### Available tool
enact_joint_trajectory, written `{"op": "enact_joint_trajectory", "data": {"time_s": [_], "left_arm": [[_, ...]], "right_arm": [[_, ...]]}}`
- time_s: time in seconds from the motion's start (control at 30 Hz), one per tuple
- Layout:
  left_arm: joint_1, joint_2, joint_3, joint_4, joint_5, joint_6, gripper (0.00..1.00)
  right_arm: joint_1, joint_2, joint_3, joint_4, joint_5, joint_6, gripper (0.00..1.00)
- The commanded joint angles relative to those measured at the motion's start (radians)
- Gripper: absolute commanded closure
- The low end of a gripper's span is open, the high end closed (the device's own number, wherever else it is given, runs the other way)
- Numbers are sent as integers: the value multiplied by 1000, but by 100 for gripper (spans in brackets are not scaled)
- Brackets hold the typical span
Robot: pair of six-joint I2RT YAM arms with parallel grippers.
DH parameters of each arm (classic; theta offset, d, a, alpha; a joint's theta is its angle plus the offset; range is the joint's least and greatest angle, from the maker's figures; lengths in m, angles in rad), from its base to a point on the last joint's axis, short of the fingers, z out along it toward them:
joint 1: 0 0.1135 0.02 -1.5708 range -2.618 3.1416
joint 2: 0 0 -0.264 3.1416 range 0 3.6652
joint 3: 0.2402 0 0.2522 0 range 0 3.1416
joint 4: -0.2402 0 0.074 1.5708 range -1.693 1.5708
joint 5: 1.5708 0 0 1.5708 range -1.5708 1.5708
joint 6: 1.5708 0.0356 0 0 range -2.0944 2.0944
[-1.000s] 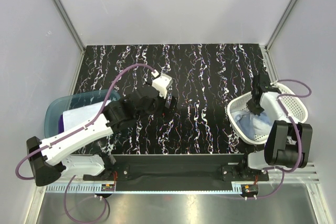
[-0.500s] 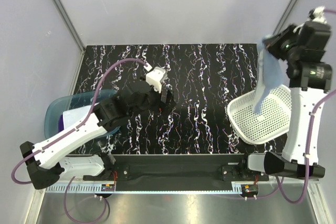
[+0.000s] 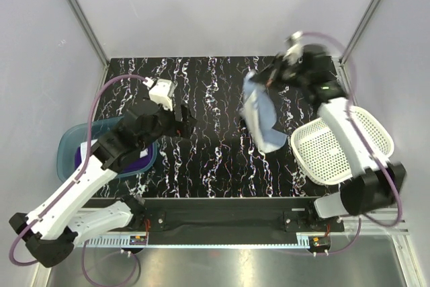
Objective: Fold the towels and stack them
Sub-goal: Move the towel to the center of the board
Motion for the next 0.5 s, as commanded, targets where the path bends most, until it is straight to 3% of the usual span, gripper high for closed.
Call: {"op": "enact_joint_trajectory", "data": {"time_s": [0.0, 0.07, 0.13, 0.2, 0.23, 0.27, 0.33, 0.47], "left_arm": [[91, -2, -37, -22, 20, -17, 3], [157, 16, -52, -27, 60, -11, 3], [218, 48, -61, -27, 112, -5, 3], [250, 82, -55, -36, 151, 3, 4], [263, 97, -52, -45, 169, 17, 4], [275, 129, -46, -47, 175, 23, 5], [284, 165, -28, -35, 207, 50, 5], [284, 292, 58, 10, 302, 74, 8]], "right_arm": [[168, 92, -186, 150, -41, -4, 93], [277, 173, -269, 158, -24, -67, 87], [333, 232, -277, 61, 13, -168, 84], [388, 273, -294, -21, 46, -219, 73], [396, 269, -310, -32, 69, -242, 68], [396, 241, -321, -36, 74, -245, 57], [394, 203, -318, -82, 169, -276, 47], [382, 143, -260, -188, 370, -330, 38]]}}
